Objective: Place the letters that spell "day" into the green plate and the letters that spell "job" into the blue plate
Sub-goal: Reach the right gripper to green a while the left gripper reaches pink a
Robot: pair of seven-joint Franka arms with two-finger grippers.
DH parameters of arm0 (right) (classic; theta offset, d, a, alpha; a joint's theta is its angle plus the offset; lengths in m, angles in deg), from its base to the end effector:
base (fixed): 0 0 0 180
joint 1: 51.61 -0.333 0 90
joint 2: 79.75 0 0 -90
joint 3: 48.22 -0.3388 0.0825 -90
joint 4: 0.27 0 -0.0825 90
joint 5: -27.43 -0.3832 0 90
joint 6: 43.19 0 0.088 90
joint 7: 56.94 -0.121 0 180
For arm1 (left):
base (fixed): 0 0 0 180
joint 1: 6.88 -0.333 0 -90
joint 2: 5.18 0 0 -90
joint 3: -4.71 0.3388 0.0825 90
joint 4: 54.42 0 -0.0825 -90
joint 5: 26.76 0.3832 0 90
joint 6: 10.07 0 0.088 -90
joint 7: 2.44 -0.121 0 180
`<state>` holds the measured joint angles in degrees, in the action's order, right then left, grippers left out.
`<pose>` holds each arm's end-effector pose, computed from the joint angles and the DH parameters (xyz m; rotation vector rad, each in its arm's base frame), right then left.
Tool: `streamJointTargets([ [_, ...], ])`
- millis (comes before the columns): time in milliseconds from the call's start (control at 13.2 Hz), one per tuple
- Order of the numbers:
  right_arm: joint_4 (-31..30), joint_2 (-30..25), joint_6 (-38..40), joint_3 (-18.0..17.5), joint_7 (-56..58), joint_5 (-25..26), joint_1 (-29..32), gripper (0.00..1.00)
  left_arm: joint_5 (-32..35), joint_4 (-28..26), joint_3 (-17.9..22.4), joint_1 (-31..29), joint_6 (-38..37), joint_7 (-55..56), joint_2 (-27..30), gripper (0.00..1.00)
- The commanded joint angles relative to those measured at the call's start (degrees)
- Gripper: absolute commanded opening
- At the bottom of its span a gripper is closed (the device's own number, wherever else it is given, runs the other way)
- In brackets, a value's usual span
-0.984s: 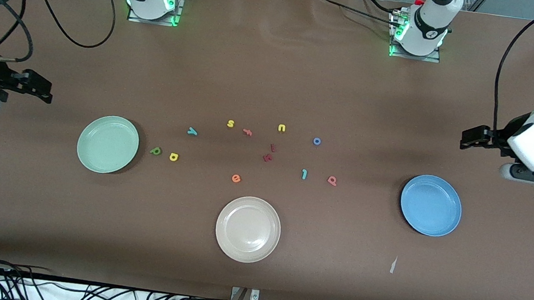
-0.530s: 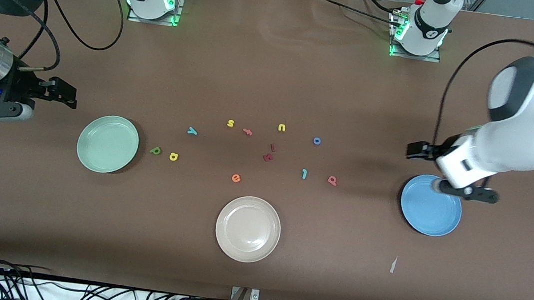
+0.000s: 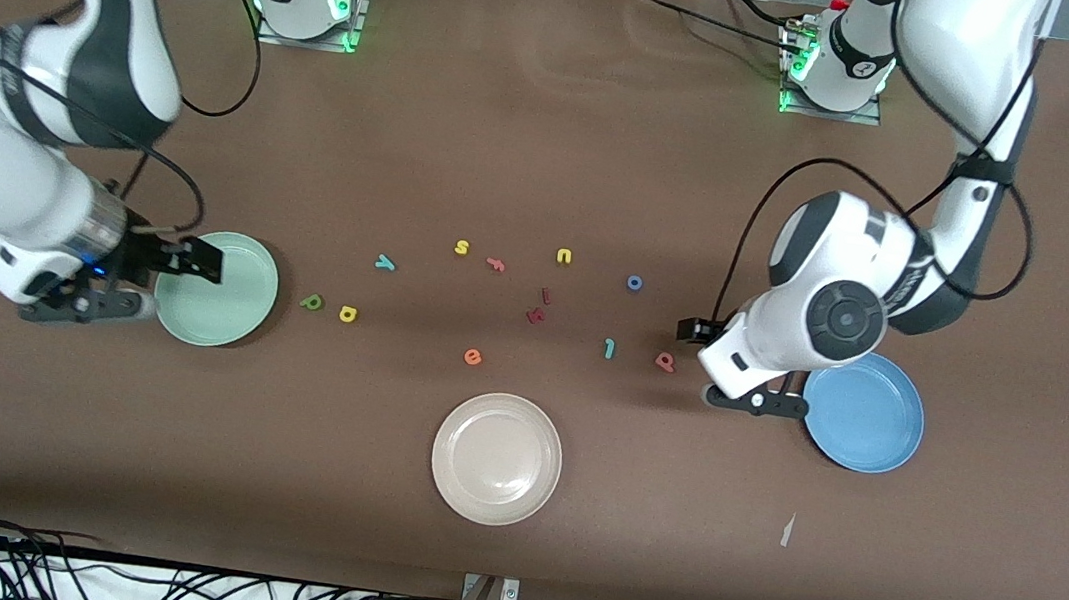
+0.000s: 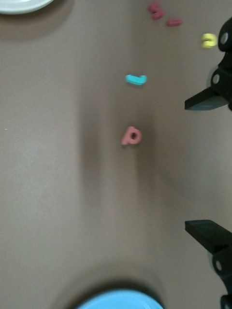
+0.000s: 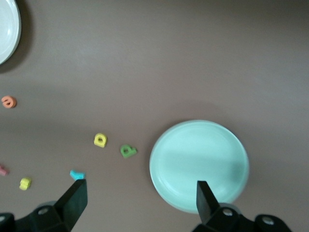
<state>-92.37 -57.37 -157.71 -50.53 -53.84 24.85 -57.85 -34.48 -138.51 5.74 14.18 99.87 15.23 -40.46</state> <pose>0.6688 0.1006 0.4105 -3.0726 -0.2798 0.0027 0.6576 -0.2539 0.3127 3.0745 0.0197 -0.2953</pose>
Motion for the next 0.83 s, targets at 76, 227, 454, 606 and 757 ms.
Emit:
streamJointTargets([
  [76, -9.7, -0.7, -12.2, -1.6, -0.4, 0.0, 0.1, 1.0, -3.5, -0.1, 0.6, 1.8, 7.2, 3.1, -5.3, 1.0],
  [227, -13.0, 0.1, -16.8, -2.3, -0.8, 0.0, 0.1, 1.0, -3.3, -0.1, 0.6, 2.1, 10.9, 5.7, -7.8, 1.0],
  [454, -19.9, 0.5, -26.6, -4.3, -2.4, 0.7, 0.1, 1.0, -3.4, 0.1, 0.6, 2.2, 12.0, 6.4, -9.3, 0.99],
  [606, -22.6, 0.8, -28.8, -5.4, -2.5, 2.4, 0.0, 1.0, -3.3, 0.2, 0.6, 3.5, 12.1, 9.4, -10.0, 0.99],
  [757, -24.3, 1.9, -31.3, -6.8, -2.4, 5.2, 0.0, 1.0, -3.3, 0.0, 0.6, 3.7, 13.8, 11.1, -10.5, 0.98],
])
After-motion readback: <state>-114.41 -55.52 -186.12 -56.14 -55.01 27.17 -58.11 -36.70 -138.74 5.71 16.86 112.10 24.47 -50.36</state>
